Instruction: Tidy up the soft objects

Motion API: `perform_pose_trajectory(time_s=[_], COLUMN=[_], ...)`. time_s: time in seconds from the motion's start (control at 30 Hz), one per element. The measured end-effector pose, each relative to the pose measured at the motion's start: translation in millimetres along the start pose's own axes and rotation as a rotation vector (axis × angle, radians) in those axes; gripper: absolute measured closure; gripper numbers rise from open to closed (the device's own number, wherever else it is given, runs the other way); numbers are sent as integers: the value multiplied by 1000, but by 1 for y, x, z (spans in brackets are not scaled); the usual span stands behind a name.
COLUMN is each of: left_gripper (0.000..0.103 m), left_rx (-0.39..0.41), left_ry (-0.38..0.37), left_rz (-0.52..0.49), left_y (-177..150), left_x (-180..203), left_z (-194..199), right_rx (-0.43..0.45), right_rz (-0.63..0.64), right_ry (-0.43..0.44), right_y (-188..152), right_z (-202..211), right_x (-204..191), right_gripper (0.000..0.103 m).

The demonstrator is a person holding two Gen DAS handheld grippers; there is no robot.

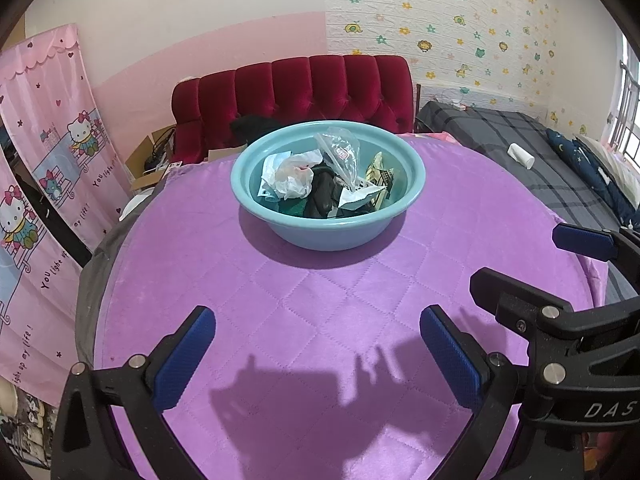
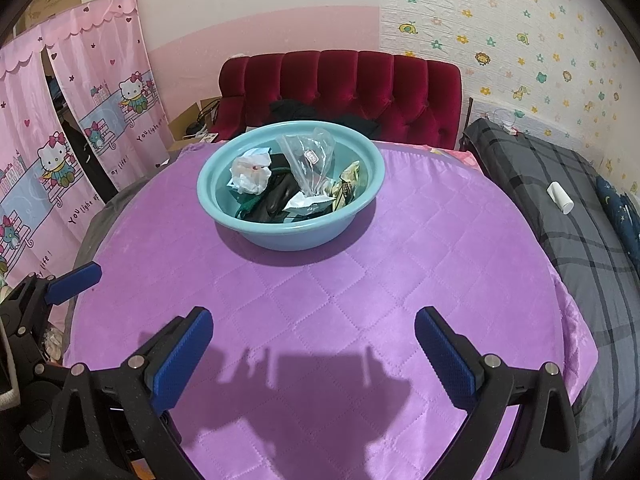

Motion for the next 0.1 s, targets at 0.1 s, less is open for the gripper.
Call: perform_pose_trajectory(time_s=[0.1], left_gripper=[0], left_rx=[2], left_ry=[2], left_rz=[0], left_y=[0], left_x=[1], left_z=[0], right_rx=[-2], right_rz=[3], right_ry=[-6], right_y=[1], right_z=[0], right_x=[-1], right_gripper=[0])
Point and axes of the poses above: each gripper's, at about its wrist camera, not at the fingertips, and z roughly against the way its jaws point, x to its right, y to its top, the point moved 1 cm from there along -z, roughly the way its jaws point, and after that the axes turned 5 degrees about -x, right-handed, at the moved point
